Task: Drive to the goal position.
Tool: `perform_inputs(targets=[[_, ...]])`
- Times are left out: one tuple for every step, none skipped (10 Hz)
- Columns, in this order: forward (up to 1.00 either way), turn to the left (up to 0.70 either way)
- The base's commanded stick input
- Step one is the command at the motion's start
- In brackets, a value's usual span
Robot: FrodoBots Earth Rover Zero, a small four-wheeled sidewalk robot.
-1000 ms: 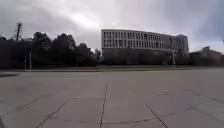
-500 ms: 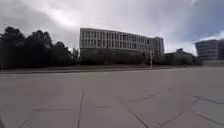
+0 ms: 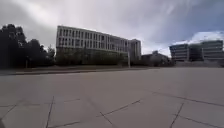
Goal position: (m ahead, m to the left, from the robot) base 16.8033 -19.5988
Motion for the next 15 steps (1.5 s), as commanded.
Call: perform_inputs(targets=[[0.70,-0.35],[0.70,-0.35],[0.70,-0.35],[0.70,-0.35],[0.70,-0.35],[0.70,-0.35],[0.70,-0.35],[0.70,-0.35],[0.70,-0.29],[0.70,-0.21],[0.70,-0.12],[0.70,-0.03],[0.70,0.00],[0.70,0.00],[0.70,0.00]])
